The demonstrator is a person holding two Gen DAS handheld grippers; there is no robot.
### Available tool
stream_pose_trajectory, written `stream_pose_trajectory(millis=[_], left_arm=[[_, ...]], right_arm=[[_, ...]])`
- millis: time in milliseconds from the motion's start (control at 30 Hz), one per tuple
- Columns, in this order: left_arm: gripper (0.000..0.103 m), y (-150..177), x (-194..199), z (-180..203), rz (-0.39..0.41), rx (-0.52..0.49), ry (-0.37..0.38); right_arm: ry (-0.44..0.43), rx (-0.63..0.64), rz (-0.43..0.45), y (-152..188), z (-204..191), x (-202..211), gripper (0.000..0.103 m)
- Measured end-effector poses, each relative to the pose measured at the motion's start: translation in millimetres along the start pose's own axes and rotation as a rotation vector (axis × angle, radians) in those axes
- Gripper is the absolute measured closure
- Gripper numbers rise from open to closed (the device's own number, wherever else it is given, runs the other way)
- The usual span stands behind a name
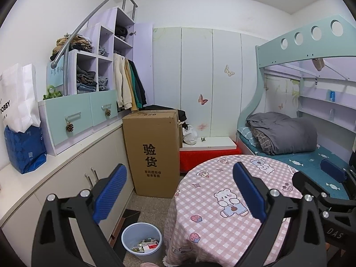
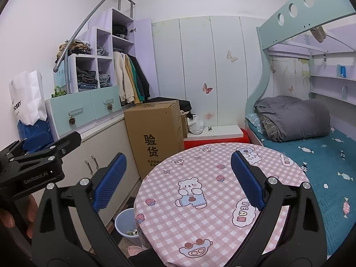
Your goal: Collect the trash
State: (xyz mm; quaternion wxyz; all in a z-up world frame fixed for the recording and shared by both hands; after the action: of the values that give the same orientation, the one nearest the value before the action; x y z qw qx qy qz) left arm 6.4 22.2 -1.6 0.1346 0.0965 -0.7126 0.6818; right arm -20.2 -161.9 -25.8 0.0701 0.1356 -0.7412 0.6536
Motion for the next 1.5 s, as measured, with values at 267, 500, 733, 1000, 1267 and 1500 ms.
stream_pose_trajectory(millis=[267,500,733,1000,1267,1500], left_arm=[[0.009,-0.9,-2.8,0.0,-0.003,0.005,0.002],[0.009,0.2,-4.7,3.3,-0.007,-0.004,0.005],[0.009,0.8,-3.6,7.1,-0.007,-0.006,0.011],[0.009,0.8,-3.4,7.5,-0.008,-0.005,0.01],[0.009,0.9,-3.7,7.0,-0.019,-0.005,0.0],[0.009,1.5,-4.2,8.2,-0.022,-0.007,-0.003]], right_arm=[[0.001,-0.007,-0.009,0.8,2.2,-2.2,0.01],[-0.007,-0.012,-0.018,-0.1,2.1,-5.5,0.01],[-0.018,-0.017,-0.023,0.7,3.9,-7.5,0.01],[-0.023,-0.021,-0.027,2.0,3.7,-8.7,0.01],[-0.027,-0.02,-0.032,4.7,4.3,-9.9,0.01],[-0.029,-0.022,-0.033,4.8,4.9,-10.0,0.01]])
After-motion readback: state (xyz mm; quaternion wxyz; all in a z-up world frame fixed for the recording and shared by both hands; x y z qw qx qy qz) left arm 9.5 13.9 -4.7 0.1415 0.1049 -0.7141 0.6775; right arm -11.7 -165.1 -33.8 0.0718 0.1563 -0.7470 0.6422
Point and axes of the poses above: each gripper's, at about its wrist camera, not at the fingertips, and x roughly against the way its jaws point, z to its right, y to its underside, the point moved 2 cm from there along -x, roughly the way its jaws point, and after that the axes turned 3 degrees about -z, right-handed, at the moved point
